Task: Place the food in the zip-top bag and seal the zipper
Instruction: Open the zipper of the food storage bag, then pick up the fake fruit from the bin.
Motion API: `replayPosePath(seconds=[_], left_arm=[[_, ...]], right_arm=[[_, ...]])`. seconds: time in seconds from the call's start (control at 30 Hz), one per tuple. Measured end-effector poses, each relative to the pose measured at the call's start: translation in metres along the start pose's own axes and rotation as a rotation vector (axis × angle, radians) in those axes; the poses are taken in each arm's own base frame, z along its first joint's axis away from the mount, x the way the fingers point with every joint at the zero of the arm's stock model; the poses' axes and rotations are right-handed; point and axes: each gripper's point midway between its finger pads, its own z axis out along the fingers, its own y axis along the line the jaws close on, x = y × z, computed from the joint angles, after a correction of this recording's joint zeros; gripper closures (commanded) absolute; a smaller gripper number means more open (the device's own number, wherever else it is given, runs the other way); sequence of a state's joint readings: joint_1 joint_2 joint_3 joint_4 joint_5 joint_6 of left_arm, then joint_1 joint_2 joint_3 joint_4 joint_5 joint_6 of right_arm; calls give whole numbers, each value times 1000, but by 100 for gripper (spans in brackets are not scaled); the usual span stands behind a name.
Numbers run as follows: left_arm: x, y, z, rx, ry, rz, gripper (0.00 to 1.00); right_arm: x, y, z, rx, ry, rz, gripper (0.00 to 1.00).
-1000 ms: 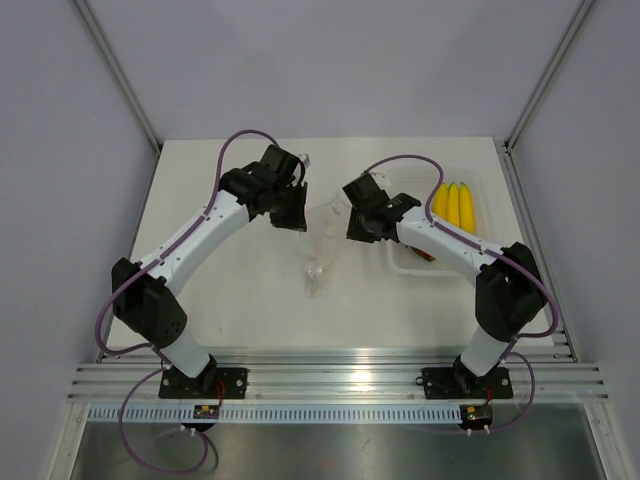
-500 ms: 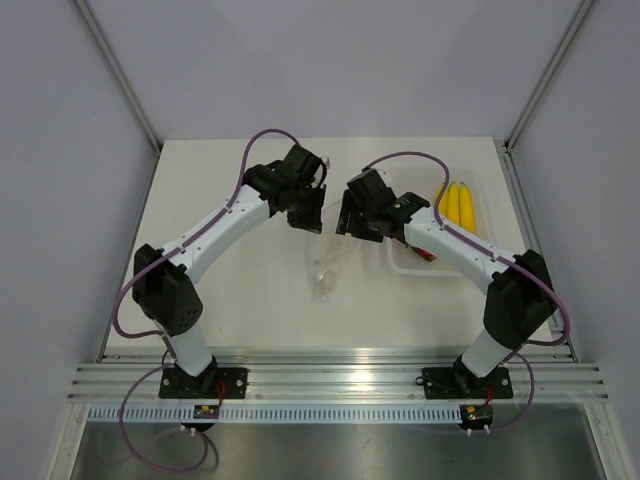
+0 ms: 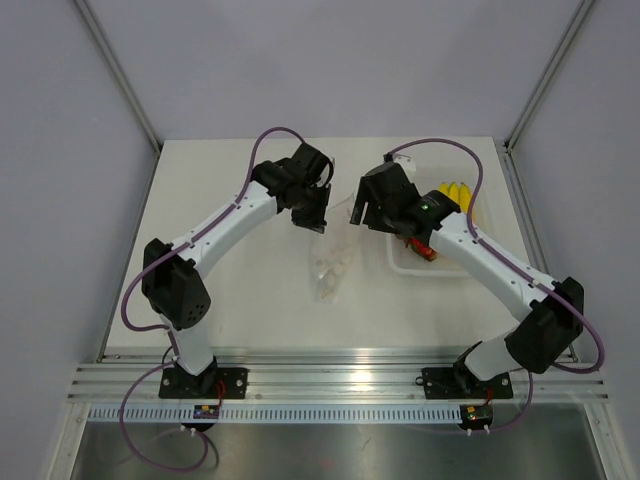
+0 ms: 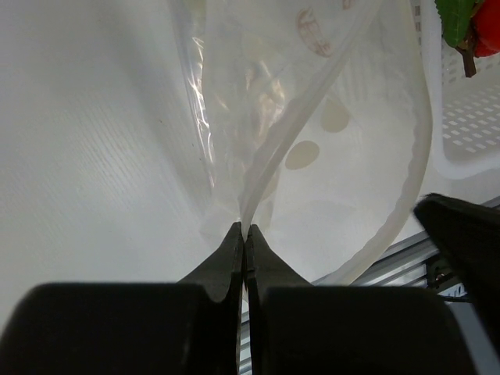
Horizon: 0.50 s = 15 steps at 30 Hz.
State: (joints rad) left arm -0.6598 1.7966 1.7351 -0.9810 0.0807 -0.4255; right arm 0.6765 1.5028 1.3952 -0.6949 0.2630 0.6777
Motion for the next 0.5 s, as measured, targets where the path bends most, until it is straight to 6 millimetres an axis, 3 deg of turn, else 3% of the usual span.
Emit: replayPosePath(seconds=[0.13,0.3,0.4,0.5], left_arm=[[1,0,1,-2,5,-2,100],[2,1,2,-4,11,-2,100],[2,1,2,-4,11,-2,100],[2,0,2,-3,11,-5,100]], right_arm=[[-24,-29,-22,52,-82,30,23],[-52,-100,-40,180,-179,97,17],[-52,-129,-28,268,-160,81,15],[-40,-143,-1,324,-82,27,16]])
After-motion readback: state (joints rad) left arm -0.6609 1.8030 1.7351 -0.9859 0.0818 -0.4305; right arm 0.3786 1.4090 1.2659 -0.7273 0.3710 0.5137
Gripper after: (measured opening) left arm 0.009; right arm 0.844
